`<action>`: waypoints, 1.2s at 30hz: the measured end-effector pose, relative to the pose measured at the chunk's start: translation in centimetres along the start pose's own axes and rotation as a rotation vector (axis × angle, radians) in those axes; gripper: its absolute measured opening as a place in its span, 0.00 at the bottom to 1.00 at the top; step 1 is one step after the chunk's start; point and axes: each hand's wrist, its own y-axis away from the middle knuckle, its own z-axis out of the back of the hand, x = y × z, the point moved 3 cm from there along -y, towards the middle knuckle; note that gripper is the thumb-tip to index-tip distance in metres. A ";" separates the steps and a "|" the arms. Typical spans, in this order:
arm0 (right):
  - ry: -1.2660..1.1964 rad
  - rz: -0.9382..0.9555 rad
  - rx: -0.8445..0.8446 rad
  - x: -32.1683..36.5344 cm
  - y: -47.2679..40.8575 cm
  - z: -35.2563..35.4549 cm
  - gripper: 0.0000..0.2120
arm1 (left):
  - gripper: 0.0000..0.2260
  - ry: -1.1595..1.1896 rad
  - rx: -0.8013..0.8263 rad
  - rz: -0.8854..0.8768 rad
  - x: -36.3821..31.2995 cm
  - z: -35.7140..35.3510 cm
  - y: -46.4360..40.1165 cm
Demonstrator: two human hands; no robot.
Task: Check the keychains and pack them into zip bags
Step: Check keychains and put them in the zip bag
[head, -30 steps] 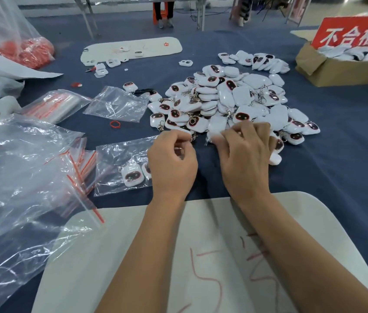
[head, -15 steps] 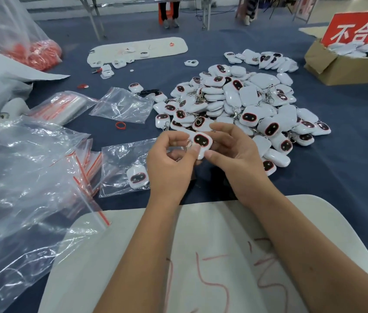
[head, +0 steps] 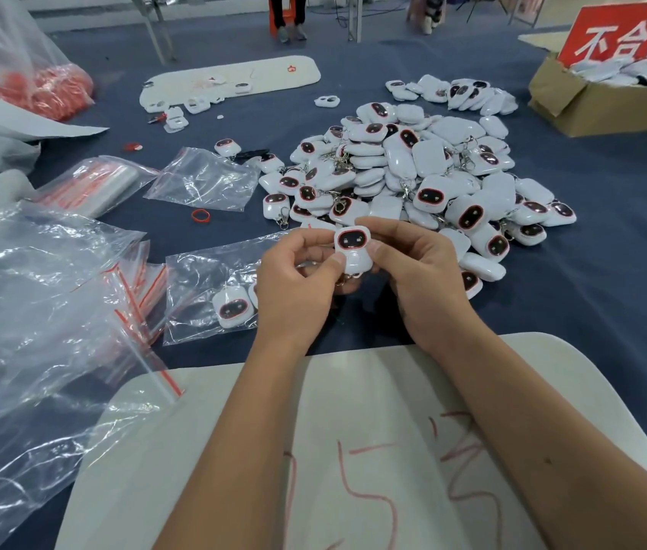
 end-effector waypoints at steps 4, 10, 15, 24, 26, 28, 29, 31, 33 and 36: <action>0.025 0.010 -0.012 -0.1 -0.1 0.0 0.12 | 0.04 0.048 0.022 0.035 -0.1 -0.3 -0.1; 0.042 0.046 0.041 -0.1 -0.1 -0.1 0.11 | 0.03 0.011 -0.001 0.068 0.0 -0.6 -0.4; 0.023 0.042 0.057 -0.2 0.0 0.0 0.11 | 0.02 0.039 0.039 0.092 0.0 -0.4 -0.4; 0.057 0.048 0.070 -0.2 0.0 0.1 0.11 | 0.02 0.038 0.064 0.059 0.0 -0.1 -0.5; 0.044 0.054 0.073 -0.1 0.1 0.0 0.11 | 0.02 0.015 0.057 0.018 -0.1 -0.1 -0.5; 0.077 0.086 0.067 0.1 0.2 -0.1 0.10 | 0.02 -0.005 0.063 -0.009 -0.1 -0.1 -0.4; 0.106 0.104 0.062 0.2 0.3 -0.1 0.10 | 0.02 -0.013 0.068 -0.013 -0.2 -0.1 -0.4; 0.128 0.114 0.044 0.2 0.3 0.1 0.11 | 0.01 -0.032 0.081 -0.018 -0.2 -0.3 -0.3; 0.116 0.101 0.032 0.2 0.3 0.3 0.11 | 0.02 -0.058 0.087 -0.031 -0.2 -0.4 -0.4; 0.109 0.085 0.049 0.3 0.2 0.2 0.09 | 0.01 -0.049 0.079 -0.024 -0.1 -0.3 -0.5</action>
